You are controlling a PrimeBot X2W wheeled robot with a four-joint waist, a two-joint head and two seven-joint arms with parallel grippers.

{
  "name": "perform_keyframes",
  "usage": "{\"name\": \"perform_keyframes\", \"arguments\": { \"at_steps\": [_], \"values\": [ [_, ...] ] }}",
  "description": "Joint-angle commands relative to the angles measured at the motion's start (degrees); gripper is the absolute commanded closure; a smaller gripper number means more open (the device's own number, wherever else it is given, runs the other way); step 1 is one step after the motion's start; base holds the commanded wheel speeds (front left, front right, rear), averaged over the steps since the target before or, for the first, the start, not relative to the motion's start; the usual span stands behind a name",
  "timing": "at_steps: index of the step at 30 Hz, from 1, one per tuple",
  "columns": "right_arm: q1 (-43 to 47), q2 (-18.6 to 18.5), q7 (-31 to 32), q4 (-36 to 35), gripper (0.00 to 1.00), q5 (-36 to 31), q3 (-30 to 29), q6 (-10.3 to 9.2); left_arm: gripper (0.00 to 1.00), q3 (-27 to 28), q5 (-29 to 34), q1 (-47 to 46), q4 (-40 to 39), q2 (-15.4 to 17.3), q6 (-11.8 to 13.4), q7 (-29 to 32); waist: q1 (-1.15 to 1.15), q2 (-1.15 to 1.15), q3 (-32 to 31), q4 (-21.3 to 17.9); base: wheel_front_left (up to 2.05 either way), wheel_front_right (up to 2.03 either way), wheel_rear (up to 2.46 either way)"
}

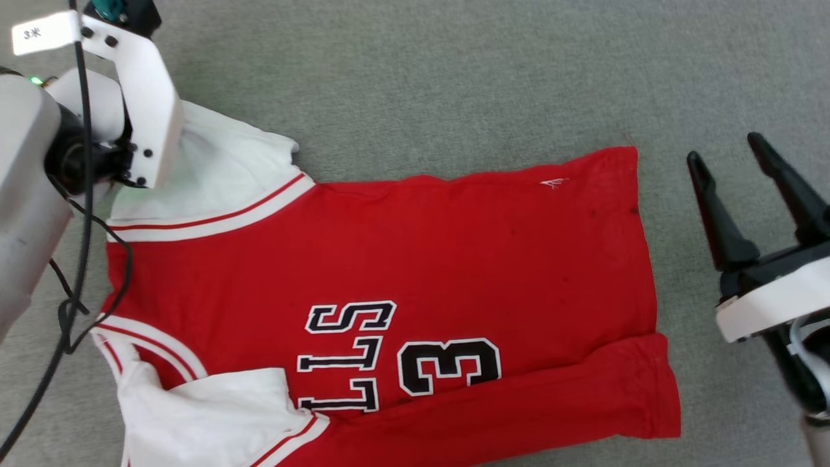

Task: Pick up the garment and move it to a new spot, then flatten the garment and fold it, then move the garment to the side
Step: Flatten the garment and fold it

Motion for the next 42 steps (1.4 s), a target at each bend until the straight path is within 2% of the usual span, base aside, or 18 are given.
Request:
{"name": "perform_keyframes", "arguments": {
  "at_steps": [1,7,14,19,21,27,30,37,41,42],
  "values": [
    [-1.59,-1.55,1.5,-0.54,0.0,0.48,-0.19,-0.07,1.0,-0.14,-0.03,1.45,-0.25,-0.6,-0.26,-1.16,-0.01,0.0,-1.47,1.32,0.0,0.0,0.0],
    [-6.72,-10.29,13.96,-0.61,0.0,6.0,3.2,-0.07,1.0,-0.6,0.06,1.48,-3.21,-1.41,-0.64,-5.59,-0.01,0.0,-4.11,3.91,0.0,0.0,0.0],
    [-14.86,-18.81,34.35,3.33,0.0,15.13,12.51,-0.07,1.0,-1.55,-0.71,2.26,-6.72,-1.89,-0.68,-8.38,-0.01,0.0,-5.26,6.04,0.0,0.0,0.0],
    [-19.23,-21.68,43.0,5.72,0.0,18.42,18.25,-0.07,1.0,-2.06,-0.85,1.84,-8.7,-1.91,-0.69,-9.1,-0.01,0.0,-4.74,7.26,0.0,0.0,0.0],
    [-21.68,-21.65,46.13,8.25,0.0,19.82,21.23,-0.07,1.0,-2.37,-0.73,1.05,-9.87,-1.85,-0.71,-9.57,-0.01,0.0,-4.09,8.02,0.0,0.0,0.0],
    [-25.13,-20.01,46.79,13.94,0.0,20.11,25.56,-0.07,1.0,-2.71,-0.54,0.0,-11.23,-2.2,-0.72,-10.33,-0.01,0.0,-2.49,9.32,0.0,0.0,0.0],
    [-27.39,-19.1,46.17,18.64,0.0,19.14,29.94,-0.07,1.0,-2.94,-0.48,-0.85,-11.79,-2.15,-0.72,-10.89,-0.01,0.0,-1.44,9.86,0.0,0.0,0.0],
    [-27.2,-16.8,44.36,26.93,0.0,19.23,37.05,-0.06,1.0,-3.37,-0.84,-1.62,-11.73,-2.18,-0.73,-11.92,-0.01,0.0,-0.53,10.31,0.0,0.0,0.0],
    [-26.38,-17.0,43.55,30.35,0.0,21.3,41.12,-0.04,1.0,-3.95,-1.21,-1.64,-11.42,-1.94,-0.73,-12.51,-0.01,0.0,-0.42,10.33,0.0,0.0,0.0],
    [-26.6,-17.18,42.83,30.84,0.63,21.69,41.49,-0.05,1.0,-4.11,-1.23,-1.6,-11.28,-1.79,-0.74,-12.67,-0.01,0.0,-0.55,10.24,0.0,0.0,0.0]
  ]
}}
